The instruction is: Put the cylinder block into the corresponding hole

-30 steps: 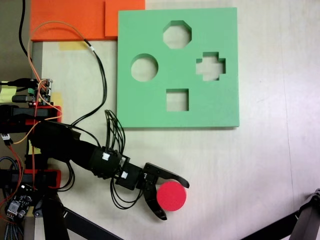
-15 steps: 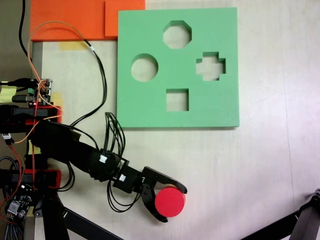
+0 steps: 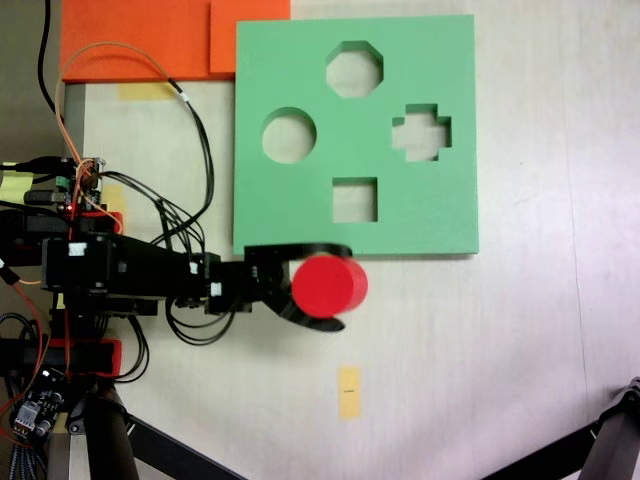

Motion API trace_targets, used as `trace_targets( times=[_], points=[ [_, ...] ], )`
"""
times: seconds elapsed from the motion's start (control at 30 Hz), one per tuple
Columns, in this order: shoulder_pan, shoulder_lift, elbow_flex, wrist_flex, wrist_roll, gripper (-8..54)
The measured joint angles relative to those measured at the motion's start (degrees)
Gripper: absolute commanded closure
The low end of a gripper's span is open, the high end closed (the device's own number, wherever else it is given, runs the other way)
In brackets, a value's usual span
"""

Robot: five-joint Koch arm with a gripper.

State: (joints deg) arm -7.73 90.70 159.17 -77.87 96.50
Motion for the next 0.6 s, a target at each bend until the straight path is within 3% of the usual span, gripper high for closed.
trace_targets(
  times=[0.3, 0.43, 0.6],
  points=[
    [-32.96, 10.90, 3.52, 12.39, 0.00, 23.7],
    [-38.14, 21.27, 6.86, 23.73, -0.18, 23.6],
    [-38.67, 22.06, 9.23, 25.31, -1.49, 23.6]
  ],
)
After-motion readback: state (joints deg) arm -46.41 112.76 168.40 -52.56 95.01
